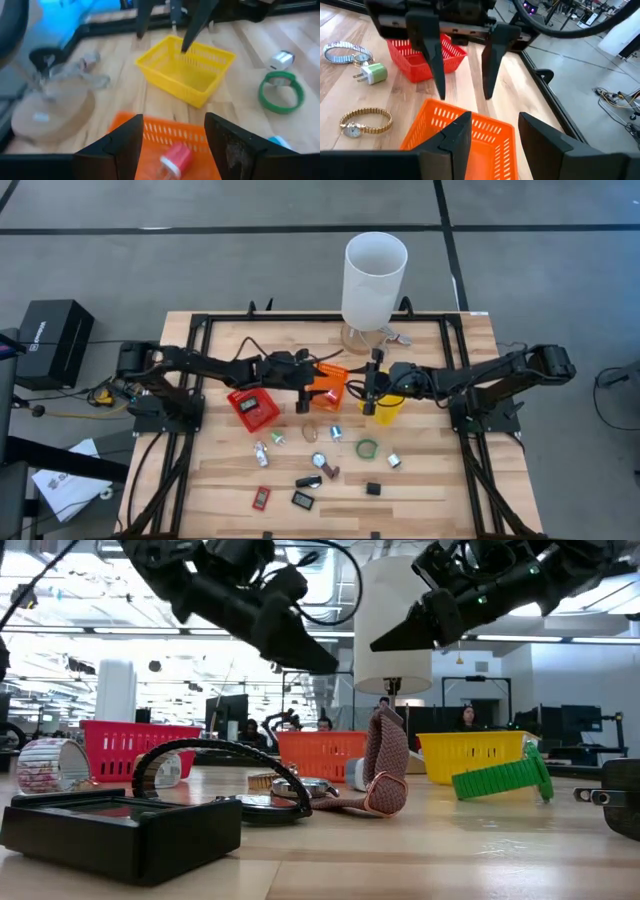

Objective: Pick & Place Office items
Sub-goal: Put the green wrist watch into the yellow bin

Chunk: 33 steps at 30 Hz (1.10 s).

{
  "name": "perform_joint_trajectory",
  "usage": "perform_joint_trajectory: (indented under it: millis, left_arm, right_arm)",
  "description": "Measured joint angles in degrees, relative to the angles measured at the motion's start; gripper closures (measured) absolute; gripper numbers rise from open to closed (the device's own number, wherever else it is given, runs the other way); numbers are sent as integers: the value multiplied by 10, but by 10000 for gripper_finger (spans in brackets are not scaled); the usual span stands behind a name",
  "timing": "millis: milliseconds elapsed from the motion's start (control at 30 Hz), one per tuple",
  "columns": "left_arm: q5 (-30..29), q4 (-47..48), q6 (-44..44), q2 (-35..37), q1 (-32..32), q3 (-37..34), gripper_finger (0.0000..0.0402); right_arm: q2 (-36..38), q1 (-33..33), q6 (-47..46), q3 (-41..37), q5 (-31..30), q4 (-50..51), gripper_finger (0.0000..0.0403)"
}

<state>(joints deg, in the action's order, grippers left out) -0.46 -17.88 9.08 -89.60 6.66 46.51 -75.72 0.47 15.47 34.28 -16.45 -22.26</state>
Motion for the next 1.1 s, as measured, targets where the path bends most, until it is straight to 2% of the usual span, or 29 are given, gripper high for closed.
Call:
perform_joint_trajectory:
  millis: [233, 500, 800, 933, 1100]
  left_arm:
    - [1, 31, -25, 55, -16, -41, 211]
    - [2, 29, -25, 85, -43, -97, 224]
    - [-1, 23, -25, 86, -49, -117, 233]
    - [0, 19, -25, 91, -49, -117, 234]
    - [0, 12, -25, 98, -49, -117, 234]
  right_arm:
    - [0, 28, 0, 35, 0, 72, 249]
    - [0, 68, -7, 37, 1, 68, 249]
    - [0, 96, -133, 37, 0, 75, 249]
    - [0, 125, -140, 39, 1, 94, 256]
    - [-6, 169, -158, 103, 43, 156, 268]
